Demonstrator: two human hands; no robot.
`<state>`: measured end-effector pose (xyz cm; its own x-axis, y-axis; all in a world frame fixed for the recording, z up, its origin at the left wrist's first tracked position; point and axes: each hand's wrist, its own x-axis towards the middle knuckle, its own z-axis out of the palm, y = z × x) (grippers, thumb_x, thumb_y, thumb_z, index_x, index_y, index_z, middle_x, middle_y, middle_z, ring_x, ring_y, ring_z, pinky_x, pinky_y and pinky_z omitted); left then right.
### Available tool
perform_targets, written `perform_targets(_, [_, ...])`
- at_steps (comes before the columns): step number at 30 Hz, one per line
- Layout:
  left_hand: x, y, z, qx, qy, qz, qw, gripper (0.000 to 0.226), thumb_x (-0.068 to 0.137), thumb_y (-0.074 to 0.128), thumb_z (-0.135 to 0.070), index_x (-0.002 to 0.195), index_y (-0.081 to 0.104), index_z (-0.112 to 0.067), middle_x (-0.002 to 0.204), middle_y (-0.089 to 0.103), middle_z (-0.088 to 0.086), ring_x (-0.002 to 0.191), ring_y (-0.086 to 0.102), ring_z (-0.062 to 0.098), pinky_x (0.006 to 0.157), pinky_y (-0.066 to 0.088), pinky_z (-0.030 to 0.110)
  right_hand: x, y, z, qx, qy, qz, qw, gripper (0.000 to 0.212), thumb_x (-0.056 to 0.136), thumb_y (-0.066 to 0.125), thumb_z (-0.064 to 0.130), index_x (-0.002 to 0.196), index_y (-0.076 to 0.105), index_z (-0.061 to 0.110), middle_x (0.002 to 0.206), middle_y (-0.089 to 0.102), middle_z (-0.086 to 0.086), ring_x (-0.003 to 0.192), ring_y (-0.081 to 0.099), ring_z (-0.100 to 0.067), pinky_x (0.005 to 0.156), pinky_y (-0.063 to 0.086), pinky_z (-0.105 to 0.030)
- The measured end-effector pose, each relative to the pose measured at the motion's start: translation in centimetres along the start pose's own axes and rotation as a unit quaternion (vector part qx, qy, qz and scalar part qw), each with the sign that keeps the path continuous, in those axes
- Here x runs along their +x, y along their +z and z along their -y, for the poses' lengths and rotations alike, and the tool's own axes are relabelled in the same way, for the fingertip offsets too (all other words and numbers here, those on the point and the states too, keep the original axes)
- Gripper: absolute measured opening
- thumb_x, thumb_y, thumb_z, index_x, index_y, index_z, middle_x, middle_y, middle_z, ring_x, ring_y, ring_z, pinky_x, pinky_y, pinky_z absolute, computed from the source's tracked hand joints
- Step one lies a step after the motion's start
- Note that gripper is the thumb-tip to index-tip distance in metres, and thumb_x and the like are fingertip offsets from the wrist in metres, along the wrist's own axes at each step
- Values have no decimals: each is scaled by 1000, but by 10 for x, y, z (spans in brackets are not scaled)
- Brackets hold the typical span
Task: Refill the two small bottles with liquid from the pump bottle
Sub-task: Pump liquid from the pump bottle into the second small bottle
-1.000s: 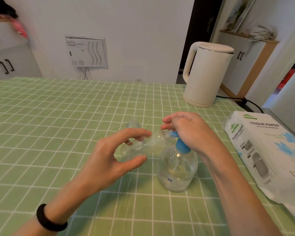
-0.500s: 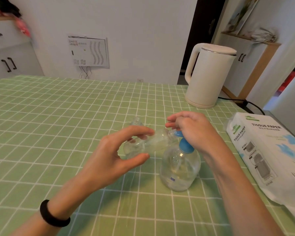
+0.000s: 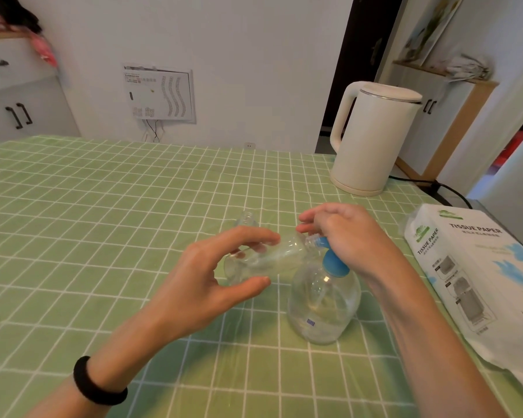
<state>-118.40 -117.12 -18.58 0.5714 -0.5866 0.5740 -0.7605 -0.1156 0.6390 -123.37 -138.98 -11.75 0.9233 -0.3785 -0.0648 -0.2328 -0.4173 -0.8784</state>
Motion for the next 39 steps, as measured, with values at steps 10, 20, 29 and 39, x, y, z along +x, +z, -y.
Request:
perform_targets(10, [1, 1, 2, -5, 2, 2, 1000, 47, 89, 76, -35, 134, 63, -36, 131, 69, -20, 117, 69, 10, 95, 55, 26, 2, 2, 0, -3, 11, -1, 1000, 28, 95, 50, 18, 95, 76, 27, 97, 77, 12, 98, 66, -3, 83, 47, -23])
perform_targets(20, [0, 1, -1, -9, 14, 0, 1000, 48, 88, 77, -33, 135, 63, -31, 132, 69, -20, 118, 70, 11, 96, 55, 26, -2, -2, 1, -55, -39, -51, 996, 29, 99, 47, 28, 101, 75, 23, 102, 74, 8, 97, 66, -7, 69, 47, -23])
perform_targets(29, [-1, 4, -2, -5, 4, 9, 1000, 48, 88, 76, -34, 134, 63, -35, 131, 70, -21, 118, 70, 11, 95, 56, 30, -4, 1, 2, -34, 13, -8, 999, 31, 95, 48, 18, 104, 78, 19, 101, 76, 13, 103, 68, -22, 104, 51, -44])
perform_targets(39, [0, 3, 0, -8, 9, -3, 1000, 49, 89, 76, -32, 136, 62, -32, 132, 69, -19, 118, 70, 12, 95, 56, 31, 2, 0, 2, -27, -4, -19, 999, 32, 95, 46, 18, 101, 77, 24, 110, 75, 7, 108, 66, -14, 98, 50, -34])
